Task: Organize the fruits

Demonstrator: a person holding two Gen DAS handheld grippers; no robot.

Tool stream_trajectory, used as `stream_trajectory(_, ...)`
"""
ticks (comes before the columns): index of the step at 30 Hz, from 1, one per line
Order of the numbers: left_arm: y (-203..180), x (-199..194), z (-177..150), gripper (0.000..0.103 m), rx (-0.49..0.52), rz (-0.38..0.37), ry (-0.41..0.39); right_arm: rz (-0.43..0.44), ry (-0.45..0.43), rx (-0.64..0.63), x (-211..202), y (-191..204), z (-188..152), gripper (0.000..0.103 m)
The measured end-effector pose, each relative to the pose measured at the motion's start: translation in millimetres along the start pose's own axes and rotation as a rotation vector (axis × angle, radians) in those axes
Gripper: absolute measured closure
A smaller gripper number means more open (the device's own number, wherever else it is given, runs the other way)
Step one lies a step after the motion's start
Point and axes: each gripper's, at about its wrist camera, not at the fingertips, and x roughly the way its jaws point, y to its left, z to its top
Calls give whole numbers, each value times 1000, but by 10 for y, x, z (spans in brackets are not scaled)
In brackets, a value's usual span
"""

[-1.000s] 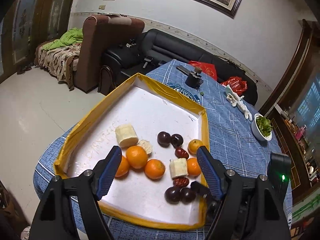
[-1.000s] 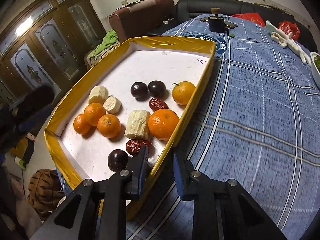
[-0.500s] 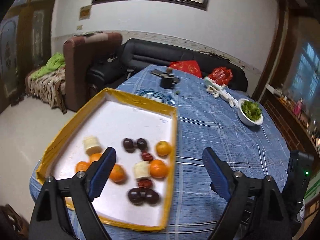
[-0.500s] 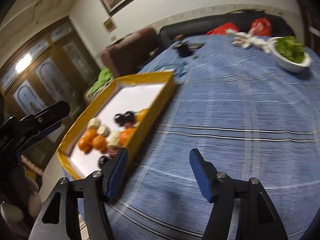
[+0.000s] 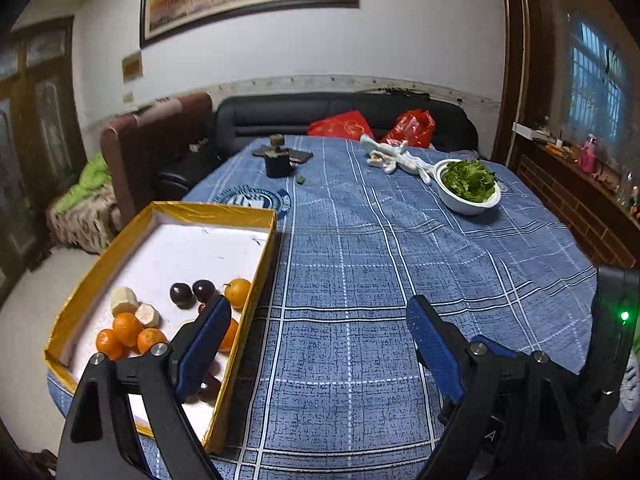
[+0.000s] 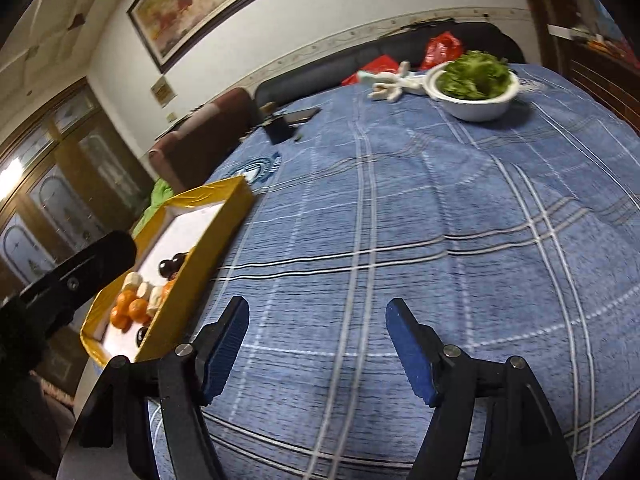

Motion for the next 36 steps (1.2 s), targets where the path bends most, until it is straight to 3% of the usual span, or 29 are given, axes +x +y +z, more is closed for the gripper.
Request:
stream_trajectory(6, -21, -124, -178, 7, -28, -9, -55, -11, -37, 5, -54, -48, -32, 23)
stream_trajectory(12, 68, -68, -303, 7, -79, -32, 13, -22, -51, -33, -68, 16, -73, 17)
stream_trajectory(22, 159, -200, -401, 7, -103, -52, -13, -54, -25, -61, -9, 56, -93, 14)
stream_trajectory(25, 224, -325, -418, 7, -108, -30, -47, -68, -49, -56, -55, 48, -102, 14)
stream_trajectory(30, 301, -637, -468, 5, -89, 42, -143, -106, -163, -44, -340, 62, -194, 13)
stream_trajectory(36, 341, -905, -535, 0, -78, 82, -198, -222, -147, -86, -449, 170, -321, 11)
